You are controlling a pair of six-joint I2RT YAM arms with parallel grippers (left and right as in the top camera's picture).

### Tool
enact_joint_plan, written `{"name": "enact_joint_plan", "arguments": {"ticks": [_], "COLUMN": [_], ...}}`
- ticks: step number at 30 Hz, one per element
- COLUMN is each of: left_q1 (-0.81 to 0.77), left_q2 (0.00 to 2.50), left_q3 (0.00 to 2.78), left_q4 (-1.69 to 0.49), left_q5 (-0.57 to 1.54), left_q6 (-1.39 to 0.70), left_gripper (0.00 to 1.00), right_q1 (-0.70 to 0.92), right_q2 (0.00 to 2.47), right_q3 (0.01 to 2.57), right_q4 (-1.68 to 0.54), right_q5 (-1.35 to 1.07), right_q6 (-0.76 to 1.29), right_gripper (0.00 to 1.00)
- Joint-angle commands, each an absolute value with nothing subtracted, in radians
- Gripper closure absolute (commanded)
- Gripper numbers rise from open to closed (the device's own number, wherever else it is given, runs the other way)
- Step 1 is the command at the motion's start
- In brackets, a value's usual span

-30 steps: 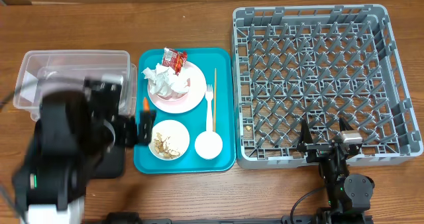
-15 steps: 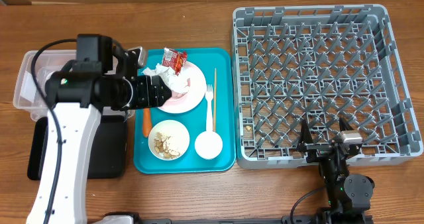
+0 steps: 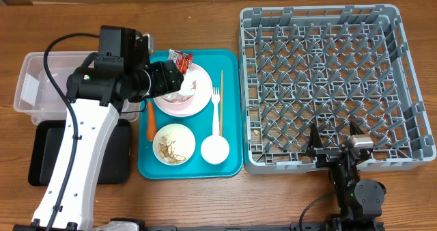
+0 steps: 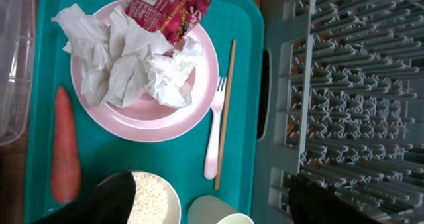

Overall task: Sort waste into correct bins and load items into the dishwasher
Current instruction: 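Reach the left gripper to the pink plate and grasp the white napkins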

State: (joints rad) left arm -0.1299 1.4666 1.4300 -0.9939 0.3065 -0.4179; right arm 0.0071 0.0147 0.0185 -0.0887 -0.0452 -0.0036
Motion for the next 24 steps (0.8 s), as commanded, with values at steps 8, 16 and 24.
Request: {"name": "enact_joint_plan", "arguments": {"ticks": [8,16,24], "left_q1": [-0.372,-0.386,-0.378], "left_q2": [1.558,1.728,1.819], "left_q3": [1.409,1.409,1.409], "left_q4": [-0.982,-0.928,-0.855], "left_q5": [-0.160,-0.220,-0.274], "left_q6": [-0.715,-0.794,-0.793], "left_gripper": [0.27,0.27,0.27], "right_q1": [0.004,0.004,0.004], "right_q2": [0.003,0.003,0.003], "right_q3": [0.008,0.008,0.008], "right_q4": [-0.081,-0.081,-0.081], "right_q5": [-0.046,-0.046,-0.046], "right_q6": [0.000,0.000,0.001], "right_gripper": [0.00,0.00,0.00]}}
